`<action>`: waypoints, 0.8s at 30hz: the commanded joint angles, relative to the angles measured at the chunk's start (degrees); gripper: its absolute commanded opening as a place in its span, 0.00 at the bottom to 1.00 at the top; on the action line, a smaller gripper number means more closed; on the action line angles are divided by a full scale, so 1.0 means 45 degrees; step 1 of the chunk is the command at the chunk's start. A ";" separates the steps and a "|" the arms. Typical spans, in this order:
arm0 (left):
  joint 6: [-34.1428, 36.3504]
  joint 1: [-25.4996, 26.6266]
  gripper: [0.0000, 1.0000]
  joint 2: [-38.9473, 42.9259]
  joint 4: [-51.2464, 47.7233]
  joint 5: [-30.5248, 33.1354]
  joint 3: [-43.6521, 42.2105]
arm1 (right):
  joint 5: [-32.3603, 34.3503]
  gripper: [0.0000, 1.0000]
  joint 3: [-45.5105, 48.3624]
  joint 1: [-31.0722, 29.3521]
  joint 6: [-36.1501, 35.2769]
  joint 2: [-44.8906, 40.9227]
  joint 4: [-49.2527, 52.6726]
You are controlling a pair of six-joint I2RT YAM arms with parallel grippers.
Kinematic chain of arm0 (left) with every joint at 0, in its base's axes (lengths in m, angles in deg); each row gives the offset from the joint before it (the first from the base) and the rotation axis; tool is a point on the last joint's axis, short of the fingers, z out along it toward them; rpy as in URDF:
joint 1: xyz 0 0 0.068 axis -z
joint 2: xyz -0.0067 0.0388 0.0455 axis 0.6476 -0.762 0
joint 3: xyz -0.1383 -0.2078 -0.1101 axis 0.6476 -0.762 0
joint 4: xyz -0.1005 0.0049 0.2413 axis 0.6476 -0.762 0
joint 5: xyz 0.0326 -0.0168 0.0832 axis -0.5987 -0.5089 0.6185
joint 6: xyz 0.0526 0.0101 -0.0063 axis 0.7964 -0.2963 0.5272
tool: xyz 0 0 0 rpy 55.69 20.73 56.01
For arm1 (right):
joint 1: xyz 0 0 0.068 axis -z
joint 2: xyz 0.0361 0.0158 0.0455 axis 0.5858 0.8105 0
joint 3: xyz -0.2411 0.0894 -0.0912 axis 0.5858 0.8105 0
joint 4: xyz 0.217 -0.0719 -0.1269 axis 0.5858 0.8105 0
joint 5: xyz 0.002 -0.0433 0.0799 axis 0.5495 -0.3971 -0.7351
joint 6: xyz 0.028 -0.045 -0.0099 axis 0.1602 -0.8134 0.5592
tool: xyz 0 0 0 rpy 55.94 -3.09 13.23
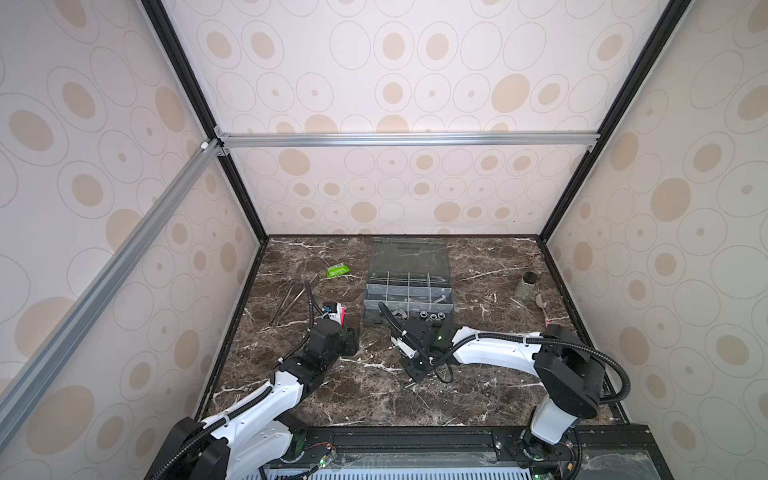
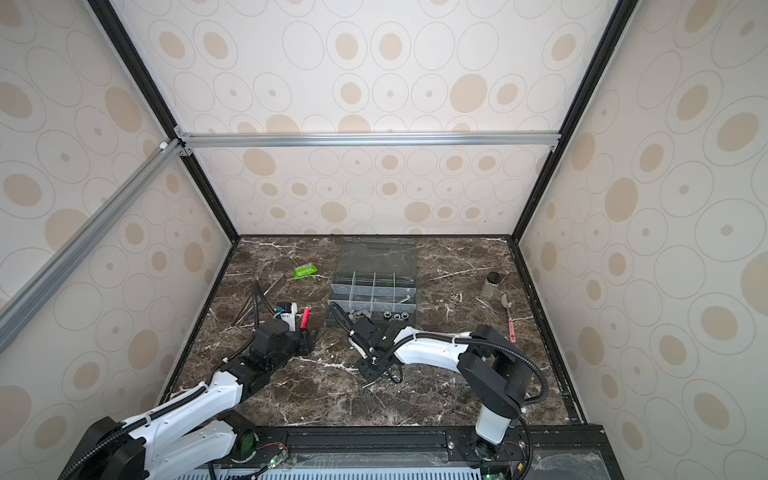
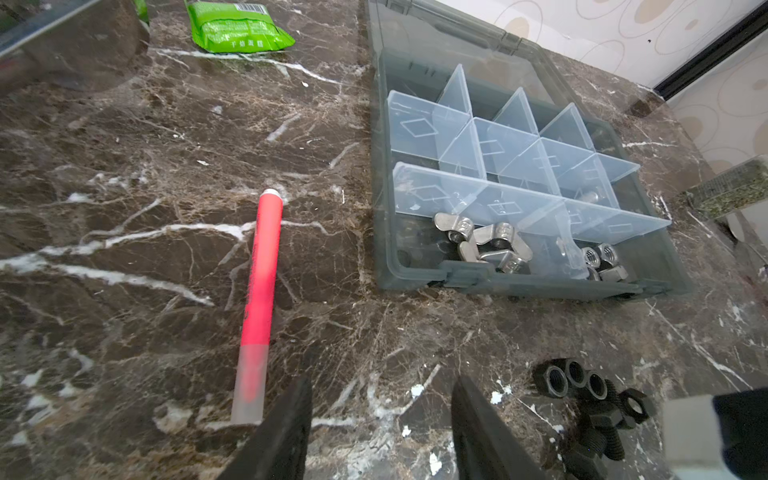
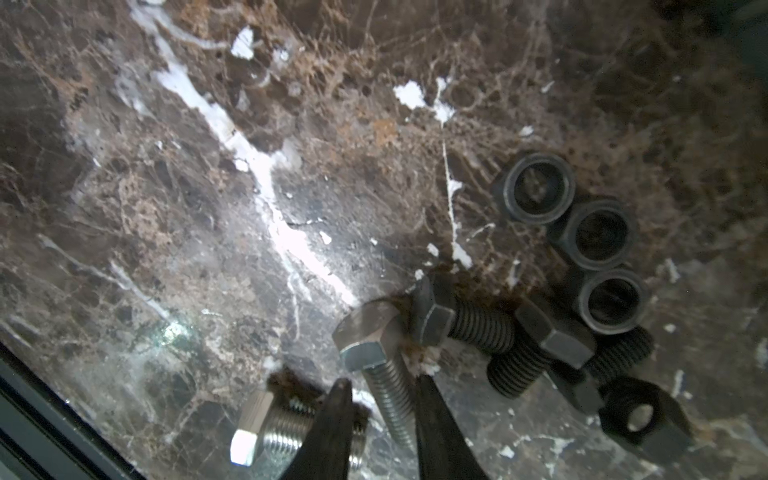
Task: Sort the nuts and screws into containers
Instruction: 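Grasp another silver bolt by its head with the right gripper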
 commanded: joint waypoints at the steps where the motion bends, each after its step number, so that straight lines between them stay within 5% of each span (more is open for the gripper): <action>1: -0.0173 -0.0129 0.54 0.0062 0.0236 0.0060 0.0490 | 0.0092 0.29 -0.0309 -0.0084 -0.0151 0.0275 0.0332; 24: -0.0183 -0.0130 0.54 0.0305 0.0109 0.0154 0.0412 | 0.0616 0.20 -0.0940 -0.0480 -0.0439 0.1063 0.0868</action>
